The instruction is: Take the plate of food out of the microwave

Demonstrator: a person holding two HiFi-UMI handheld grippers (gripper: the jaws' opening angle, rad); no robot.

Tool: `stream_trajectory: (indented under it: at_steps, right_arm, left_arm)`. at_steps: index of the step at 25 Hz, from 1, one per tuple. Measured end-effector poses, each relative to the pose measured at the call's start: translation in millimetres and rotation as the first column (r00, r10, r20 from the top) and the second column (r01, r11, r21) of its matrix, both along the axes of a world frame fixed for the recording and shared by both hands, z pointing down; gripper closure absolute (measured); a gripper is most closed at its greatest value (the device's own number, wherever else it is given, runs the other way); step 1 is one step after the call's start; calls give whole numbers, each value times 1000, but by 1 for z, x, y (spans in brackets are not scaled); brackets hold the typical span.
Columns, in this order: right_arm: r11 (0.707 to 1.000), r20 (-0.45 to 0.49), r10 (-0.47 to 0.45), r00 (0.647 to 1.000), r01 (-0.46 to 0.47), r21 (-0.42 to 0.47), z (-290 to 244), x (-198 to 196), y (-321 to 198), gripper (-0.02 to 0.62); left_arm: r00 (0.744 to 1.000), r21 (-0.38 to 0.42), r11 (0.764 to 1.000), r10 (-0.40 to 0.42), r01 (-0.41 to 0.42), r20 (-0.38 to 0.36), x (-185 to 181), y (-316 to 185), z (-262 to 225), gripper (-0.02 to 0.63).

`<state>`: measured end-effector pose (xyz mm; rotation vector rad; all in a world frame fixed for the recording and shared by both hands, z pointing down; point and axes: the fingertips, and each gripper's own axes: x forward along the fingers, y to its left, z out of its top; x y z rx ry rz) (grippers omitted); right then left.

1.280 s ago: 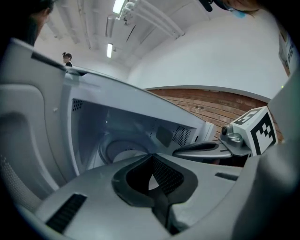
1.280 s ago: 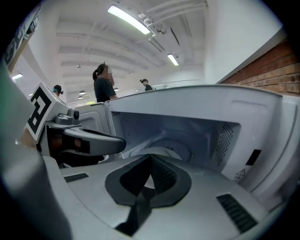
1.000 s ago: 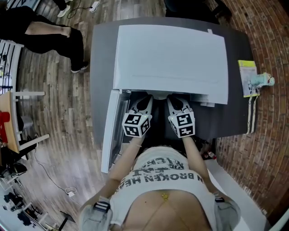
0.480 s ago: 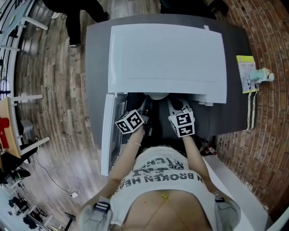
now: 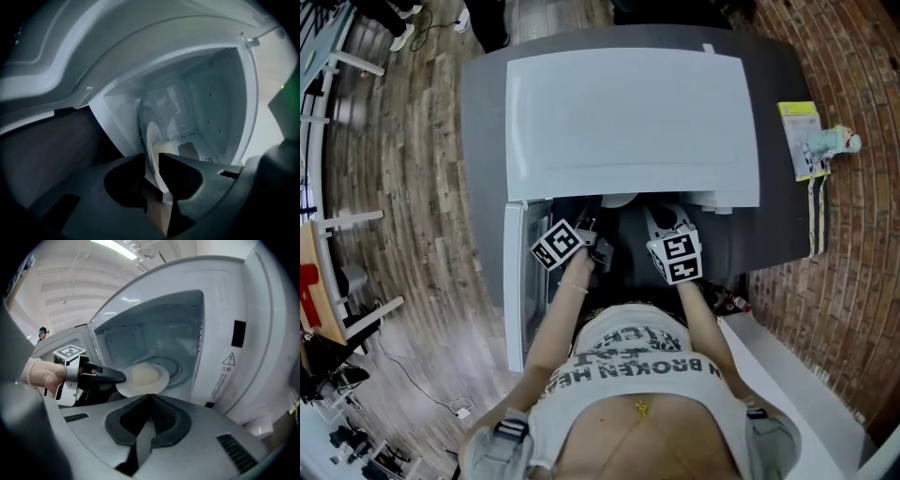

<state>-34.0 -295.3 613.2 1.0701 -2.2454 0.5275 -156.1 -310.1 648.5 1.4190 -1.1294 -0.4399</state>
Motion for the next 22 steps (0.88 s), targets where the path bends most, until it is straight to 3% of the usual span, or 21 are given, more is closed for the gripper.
stream_trajectory:
  at_steps: [7, 11, 14, 17, 19, 22]
  right_arm:
    - [1000, 16, 17, 1000, -17, -17, 4, 7, 0, 588]
    - [992, 143, 100, 985, -87, -95, 6, 6, -1, 586]
    - [958, 305, 240, 922, -174, -227, 10, 6, -2, 586]
    - [907, 438, 370, 820, -217, -361, 14, 7, -2, 584]
    - [881, 493, 423, 760, -218, -420, 16, 6, -3, 584]
    - [857, 541, 465, 701, -204, -473, 21, 4, -6, 557]
  left_arm:
    - [995, -21, 998, -57, 56, -87, 2, -4, 2, 579]
    - [991, -36, 996, -79, 76, -104, 2, -2, 2, 583]
    - [990, -44, 995, -91, 87, -111, 2, 1, 2, 585]
    - [988, -54, 994, -100, 94, -115, 3, 5, 3, 586]
    - [987, -61, 993, -107, 101, -121, 4, 7, 3, 588]
    - [985, -68, 992, -117, 109, -129, 4, 10, 4, 588]
